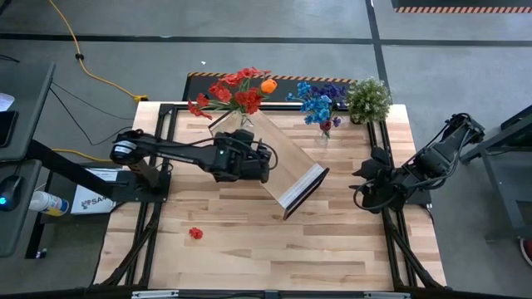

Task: Pick and place flowers into a vace then onto a shelf
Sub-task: Put the transparent vase on the shelf

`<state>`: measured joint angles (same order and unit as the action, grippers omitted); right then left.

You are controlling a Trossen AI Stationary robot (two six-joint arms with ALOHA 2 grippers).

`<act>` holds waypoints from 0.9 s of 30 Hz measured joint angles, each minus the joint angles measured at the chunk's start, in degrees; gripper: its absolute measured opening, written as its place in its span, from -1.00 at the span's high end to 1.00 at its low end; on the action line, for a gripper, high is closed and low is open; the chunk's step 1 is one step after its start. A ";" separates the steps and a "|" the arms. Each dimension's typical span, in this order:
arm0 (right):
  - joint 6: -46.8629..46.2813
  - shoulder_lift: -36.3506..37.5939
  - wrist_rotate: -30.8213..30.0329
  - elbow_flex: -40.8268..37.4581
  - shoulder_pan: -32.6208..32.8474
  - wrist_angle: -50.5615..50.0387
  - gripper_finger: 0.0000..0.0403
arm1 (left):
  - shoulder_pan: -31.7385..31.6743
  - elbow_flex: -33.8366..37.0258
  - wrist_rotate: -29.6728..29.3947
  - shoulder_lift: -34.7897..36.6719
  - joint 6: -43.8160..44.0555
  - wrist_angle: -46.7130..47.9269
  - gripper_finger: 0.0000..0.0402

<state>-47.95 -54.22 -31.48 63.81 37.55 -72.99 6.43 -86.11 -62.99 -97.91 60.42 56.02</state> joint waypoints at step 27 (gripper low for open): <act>0.02 -0.02 -6.42 0.00 -6.80 -4.28 0.10 | 21.89 -0.11 11.42 3.63 5.87 -3.98 -0.98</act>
<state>-47.93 -54.24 -37.90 63.81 30.76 -77.28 28.33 -86.21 -51.57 -94.28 66.29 52.04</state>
